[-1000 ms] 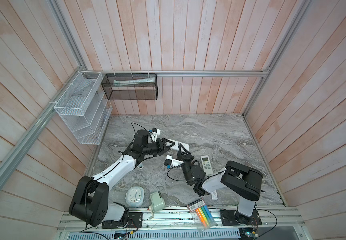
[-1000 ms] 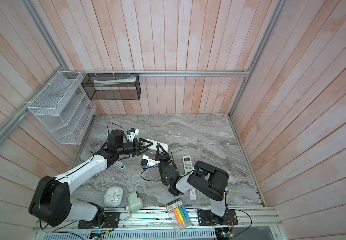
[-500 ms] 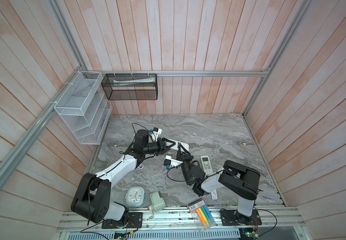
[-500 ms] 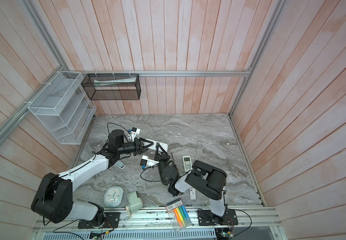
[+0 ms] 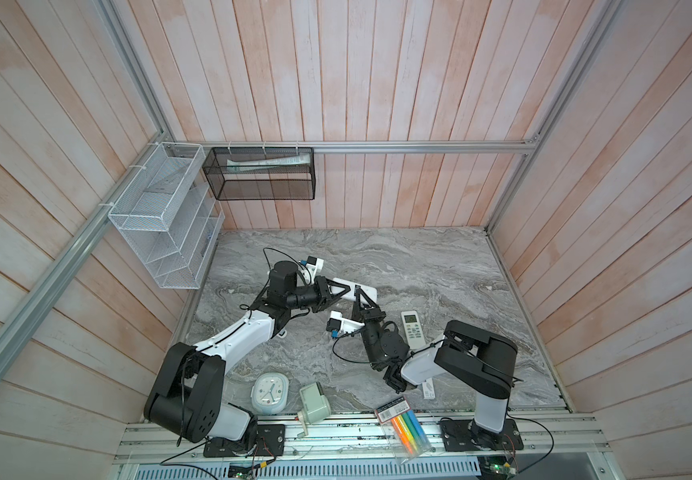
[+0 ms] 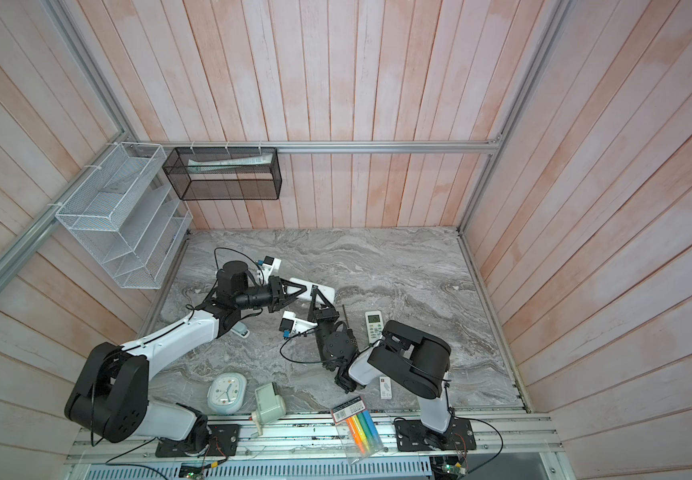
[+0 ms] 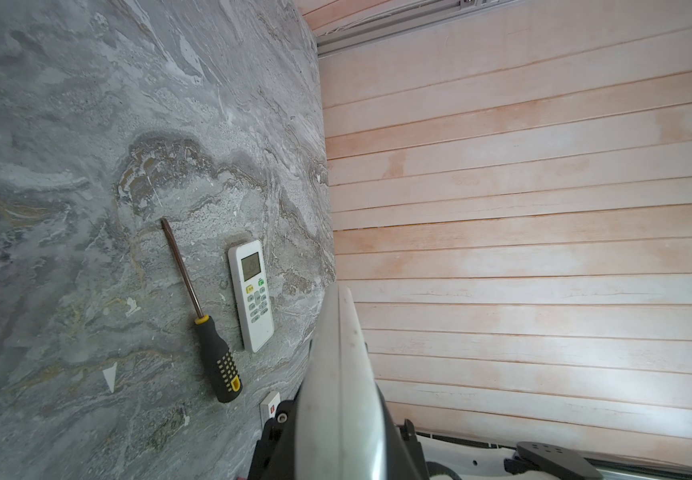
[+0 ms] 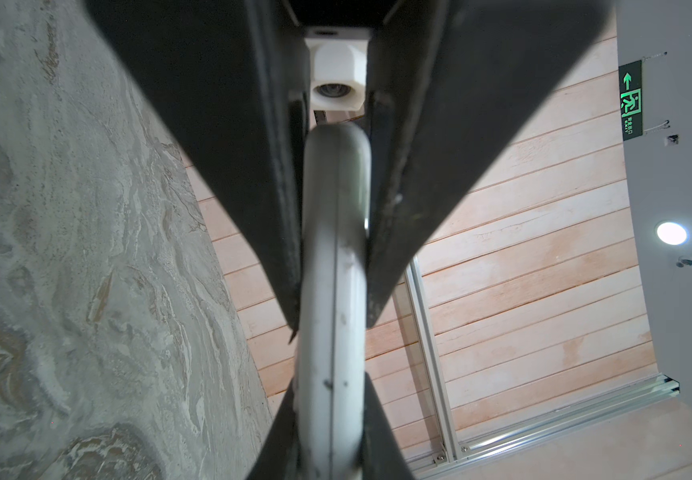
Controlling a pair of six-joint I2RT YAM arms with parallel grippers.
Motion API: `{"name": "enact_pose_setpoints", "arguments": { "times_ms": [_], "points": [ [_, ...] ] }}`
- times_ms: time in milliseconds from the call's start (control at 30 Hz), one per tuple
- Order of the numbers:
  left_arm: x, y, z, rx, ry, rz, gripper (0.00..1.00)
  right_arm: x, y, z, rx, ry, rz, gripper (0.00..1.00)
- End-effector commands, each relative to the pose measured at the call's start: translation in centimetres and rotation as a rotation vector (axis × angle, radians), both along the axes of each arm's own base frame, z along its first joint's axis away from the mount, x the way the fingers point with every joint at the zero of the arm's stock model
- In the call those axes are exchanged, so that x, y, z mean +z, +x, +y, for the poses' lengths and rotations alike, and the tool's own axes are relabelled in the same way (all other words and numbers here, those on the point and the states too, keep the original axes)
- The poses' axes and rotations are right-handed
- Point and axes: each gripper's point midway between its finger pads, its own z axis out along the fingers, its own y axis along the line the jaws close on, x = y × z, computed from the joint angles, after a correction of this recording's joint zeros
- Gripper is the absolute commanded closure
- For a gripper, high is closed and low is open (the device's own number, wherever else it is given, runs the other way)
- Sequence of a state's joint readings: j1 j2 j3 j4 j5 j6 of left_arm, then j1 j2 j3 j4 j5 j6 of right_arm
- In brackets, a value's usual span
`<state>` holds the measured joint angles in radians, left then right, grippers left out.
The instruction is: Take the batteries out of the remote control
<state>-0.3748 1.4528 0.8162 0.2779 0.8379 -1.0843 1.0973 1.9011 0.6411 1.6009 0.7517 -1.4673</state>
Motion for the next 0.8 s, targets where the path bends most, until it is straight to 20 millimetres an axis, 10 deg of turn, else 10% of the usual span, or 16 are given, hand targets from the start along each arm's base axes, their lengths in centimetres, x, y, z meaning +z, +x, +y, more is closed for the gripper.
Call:
{"name": "enact_pose_setpoints", "arguments": {
  "times_ms": [0, 300, 767],
  "points": [
    [-0.6, 0.0, -0.1, -0.001, -0.006, -0.008, 0.89, 1.6, -0.2, 0.4, 0.007, 0.078, -0.033, 0.91],
    [-0.2, 1.6, 0.8, 0.078, -0.008, -0.059, 0.91, 0.4, 0.1, 0.7, 0.012, 0.091, 0.062, 0.18],
    [-1.1, 4.1, 5.2, 0.205, 0.019, -0.143, 0.92, -2.7, -1.6, -0.4, 0.192, 0.519, 0.765, 0.16]
  ]
}}
